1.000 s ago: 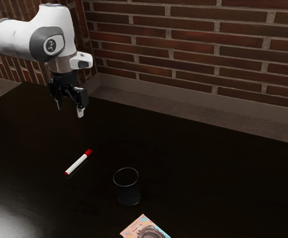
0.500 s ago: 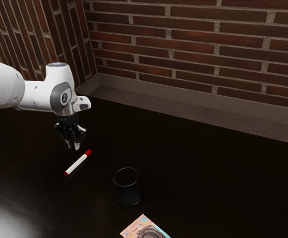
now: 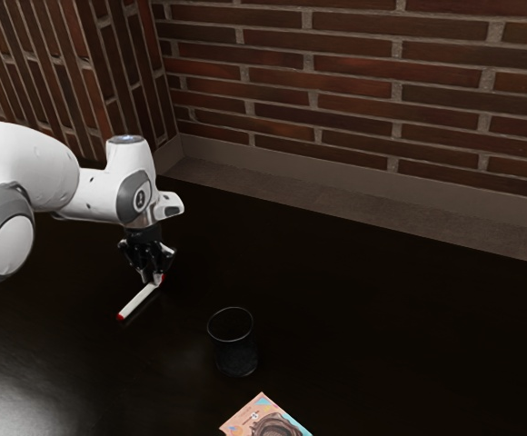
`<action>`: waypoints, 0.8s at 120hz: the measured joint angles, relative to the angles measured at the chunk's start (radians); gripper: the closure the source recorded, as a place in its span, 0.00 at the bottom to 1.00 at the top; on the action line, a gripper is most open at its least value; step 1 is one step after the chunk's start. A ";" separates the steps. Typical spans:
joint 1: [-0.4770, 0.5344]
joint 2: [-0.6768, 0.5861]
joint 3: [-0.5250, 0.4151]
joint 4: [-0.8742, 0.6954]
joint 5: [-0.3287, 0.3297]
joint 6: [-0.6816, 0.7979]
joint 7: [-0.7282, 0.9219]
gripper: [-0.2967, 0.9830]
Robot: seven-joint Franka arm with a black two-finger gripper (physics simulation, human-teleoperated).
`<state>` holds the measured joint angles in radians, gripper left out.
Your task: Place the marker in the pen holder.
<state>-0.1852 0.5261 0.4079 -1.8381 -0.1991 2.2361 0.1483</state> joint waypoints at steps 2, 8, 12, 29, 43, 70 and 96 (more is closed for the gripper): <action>0.000 0.001 0.000 0.000 0.000 0.001 -0.001 0.68; 0.000 0.004 0.000 -0.001 0.000 0.004 -0.003 0.68; 0.000 0.005 0.000 -0.001 0.000 0.006 -0.004 0.68; 0.001 0.011 0.000 -0.005 0.000 0.017 -0.009 0.68; 0.000 0.016 0.000 -0.006 0.000 0.022 -0.013 0.72; 0.001 0.014 0.000 -0.006 0.014 0.028 -0.030 0.81; -0.004 -0.094 -0.025 -0.010 0.056 0.022 -0.054 0.84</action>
<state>-0.1894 0.4326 0.3827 -1.8480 -0.1436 2.2582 0.0947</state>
